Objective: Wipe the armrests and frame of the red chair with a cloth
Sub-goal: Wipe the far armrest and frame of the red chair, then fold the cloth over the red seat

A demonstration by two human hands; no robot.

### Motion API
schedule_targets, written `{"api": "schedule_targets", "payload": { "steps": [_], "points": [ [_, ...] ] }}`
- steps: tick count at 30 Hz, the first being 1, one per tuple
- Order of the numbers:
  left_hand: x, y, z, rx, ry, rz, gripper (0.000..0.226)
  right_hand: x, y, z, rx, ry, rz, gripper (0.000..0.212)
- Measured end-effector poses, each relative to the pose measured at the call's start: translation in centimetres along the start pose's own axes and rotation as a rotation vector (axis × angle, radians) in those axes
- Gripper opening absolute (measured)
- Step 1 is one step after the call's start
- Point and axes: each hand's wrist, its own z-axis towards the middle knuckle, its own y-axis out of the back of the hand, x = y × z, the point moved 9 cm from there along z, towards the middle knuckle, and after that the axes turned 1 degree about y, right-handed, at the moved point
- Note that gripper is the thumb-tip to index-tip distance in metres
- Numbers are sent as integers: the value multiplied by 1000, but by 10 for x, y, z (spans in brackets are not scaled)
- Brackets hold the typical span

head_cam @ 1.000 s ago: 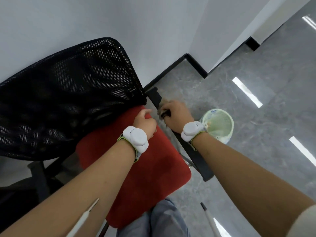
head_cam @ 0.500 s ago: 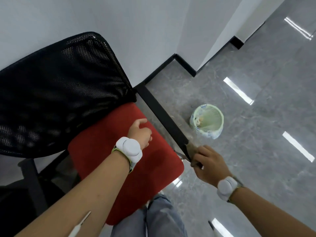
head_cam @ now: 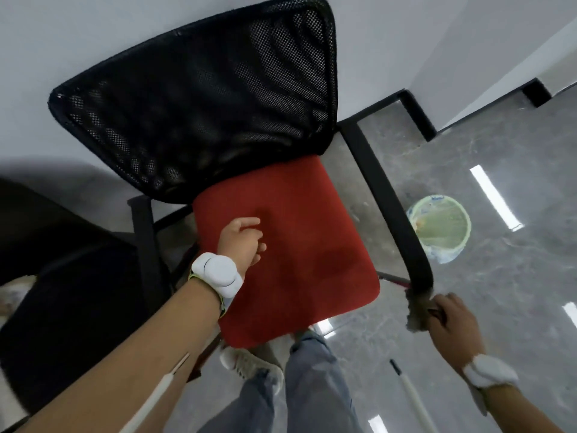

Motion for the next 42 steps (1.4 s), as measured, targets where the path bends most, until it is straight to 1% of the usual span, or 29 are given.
{"api": "schedule_targets", "payload": {
  "steps": [2, 4, 5, 7, 9, 12, 14, 16, 17, 18, 19, 20, 22, 23, 24, 26, 27, 28, 29, 30, 32, 37, 39, 42],
  "points": [
    [12, 13, -2, -12, -3, -36, 27, 14, -12, -2, -2, -84, 195, 20],
    [30, 36, -8, -37, 9, -91, 27, 25, -27, -13, -17, -180, 356, 17],
    [40, 45, -9, -47, 22, -109, 27, 26, -33, -19, -31, -228, 423, 17],
    [58, 59, -14, -73, 45, -142, 27, 33, -39, -27, -40, -246, 487, 16],
    [76, 73, -22, -70, 63, -189, 26, 53, -41, -28, -51, -168, 385, 17],
    [95, 84, -27, -51, 60, -185, 25, 74, -45, -4, -128, -42, 251, 24],
    [109, 95, -30, -56, 69, -182, 24, 80, -53, 19, -179, 46, 216, 19],
    [123, 105, -26, -56, 86, -189, 23, 86, -63, 45, -242, 76, 189, 17],
    [134, 111, -22, -65, 101, -198, 22, 88, -83, 59, -229, 57, 170, 22],
    [134, 115, -21, -71, 100, -202, 22, 93, -100, 69, -194, 46, 146, 30],
    [136, 120, -19, -74, 102, -208, 22, 102, -128, 75, -140, 92, 91, 36],
    [131, 120, -18, -69, 99, -212, 22, 113, -152, 77, -104, 161, -2, 41],
    [125, 122, -13, -62, 89, -216, 22, 143, -212, 65, 22, 308, -236, 50],
    [125, 126, -11, -71, 97, -232, 22, 161, -249, 49, 145, 399, -288, 58],
    [121, 129, -10, -78, 106, -253, 22, 188, -276, 28, 302, 482, -289, 63],
    [114, 134, -7, -88, 115, -307, 23, 238, -312, -23, 650, 593, -263, 61],
    [111, 140, -6, -96, 121, -333, 22, 264, -317, -45, 745, 654, -201, 53],
    [107, 139, -5, -91, 112, -343, 21, 281, -311, -55, 760, 654, -110, 40],
    [102, 147, -5, -101, 108, -366, 21, 301, -301, -56, 723, 638, 13, 27],
    [97, 155, -4, -109, 97, -394, 20, 318, -287, -52, 656, 592, 132, 20],
    [92, 166, -3, -117, 80, -443, 19, 334, -258, -44, 561, 495, 307, 22],
    [93, 217, 3, -215, 54, -577, 20, 379, -200, -11, 456, 483, 450, 31],
    [92, 222, 5, -210, 45, -585, 21, 391, -173, 7, 386, 465, 488, 26],
    [97, 235, 5, -201, 61, -624, 24, 435, -156, 11, 335, 519, 490, 13]
  ]
}}
